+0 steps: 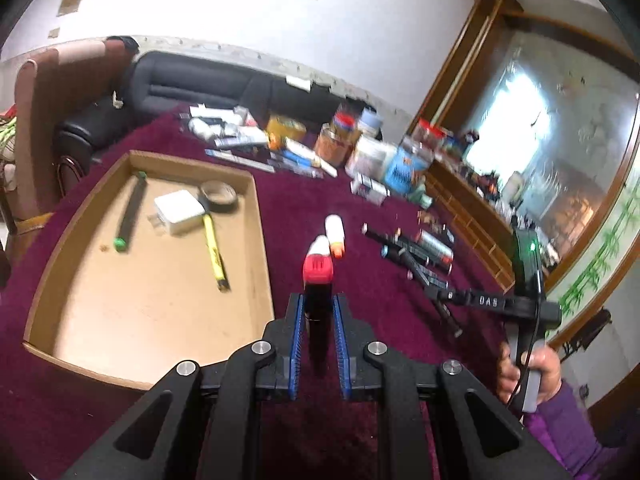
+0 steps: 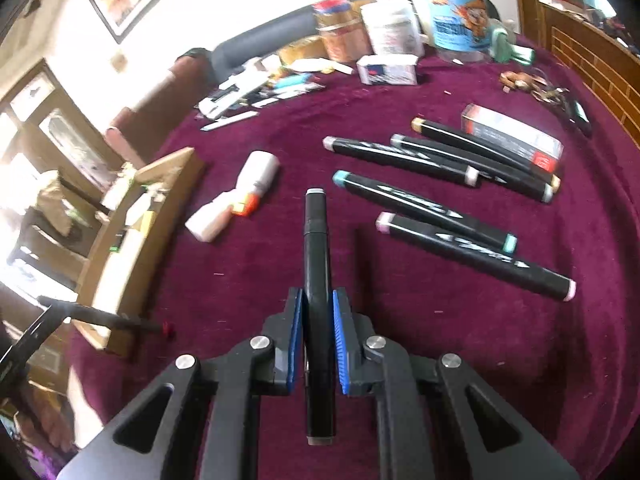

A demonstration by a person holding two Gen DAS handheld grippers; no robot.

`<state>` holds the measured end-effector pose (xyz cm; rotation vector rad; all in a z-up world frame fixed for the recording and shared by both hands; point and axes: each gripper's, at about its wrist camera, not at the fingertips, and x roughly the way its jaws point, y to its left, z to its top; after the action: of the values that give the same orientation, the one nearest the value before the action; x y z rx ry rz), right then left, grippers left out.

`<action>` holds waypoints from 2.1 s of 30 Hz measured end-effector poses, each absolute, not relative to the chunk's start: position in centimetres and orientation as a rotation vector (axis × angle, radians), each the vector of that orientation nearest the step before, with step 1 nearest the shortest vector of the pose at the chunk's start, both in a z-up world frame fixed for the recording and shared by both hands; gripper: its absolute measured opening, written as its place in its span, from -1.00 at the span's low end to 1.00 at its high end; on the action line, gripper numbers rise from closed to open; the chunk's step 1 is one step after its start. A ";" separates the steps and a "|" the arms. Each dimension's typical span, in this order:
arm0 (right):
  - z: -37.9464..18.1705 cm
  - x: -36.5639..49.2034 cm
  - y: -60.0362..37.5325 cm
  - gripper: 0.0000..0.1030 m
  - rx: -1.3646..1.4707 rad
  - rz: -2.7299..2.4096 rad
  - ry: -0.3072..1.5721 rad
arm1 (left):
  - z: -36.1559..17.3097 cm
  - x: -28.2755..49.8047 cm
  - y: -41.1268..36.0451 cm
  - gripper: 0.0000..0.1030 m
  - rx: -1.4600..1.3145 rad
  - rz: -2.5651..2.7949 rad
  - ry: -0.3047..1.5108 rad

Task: Organize rigid objects
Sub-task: 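Lower both black markers into the cardboard box and open both tools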

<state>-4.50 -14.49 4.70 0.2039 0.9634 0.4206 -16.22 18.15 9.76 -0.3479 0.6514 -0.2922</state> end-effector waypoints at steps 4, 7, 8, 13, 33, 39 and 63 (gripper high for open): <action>6.0 -5.3 -11.7 -0.72 0.193 0.496 0.947 | 10.3 -16.4 20.0 -0.73 -0.366 -0.265 0.621; 6.7 -5.8 -9.2 -0.72 0.183 0.563 0.948 | 10.0 -16.0 21.6 -0.73 -0.415 -0.260 0.623; 7.0 -5.9 -8.1 -0.72 0.185 0.598 0.952 | 9.8 -15.7 22.3 -0.73 -0.447 -0.269 0.624; 7.8 -5.4 -3.4 -0.72 0.209 0.722 0.983 | 9.8 -14.8 24.3 -0.72 -0.500 -0.261 0.621; 4.3 1.8 10.6 -0.72 0.131 0.579 1.129 | 4.3 0.3 26.2 -0.69 -0.435 -0.175 0.952; 3.4 3.1 10.8 -0.72 0.146 0.528 1.131 | 3.1 1.7 25.9 -0.68 -0.409 -0.143 0.982; 4.5 5.3 14.6 -0.20 0.188 0.641 1.132 | 8.5 -12.2 31.9 0.48 -0.454 0.050 0.679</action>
<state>5.31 14.60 4.46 0.1877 1.1322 0.6414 -12.20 31.93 8.50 -0.4540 0.6789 0.0500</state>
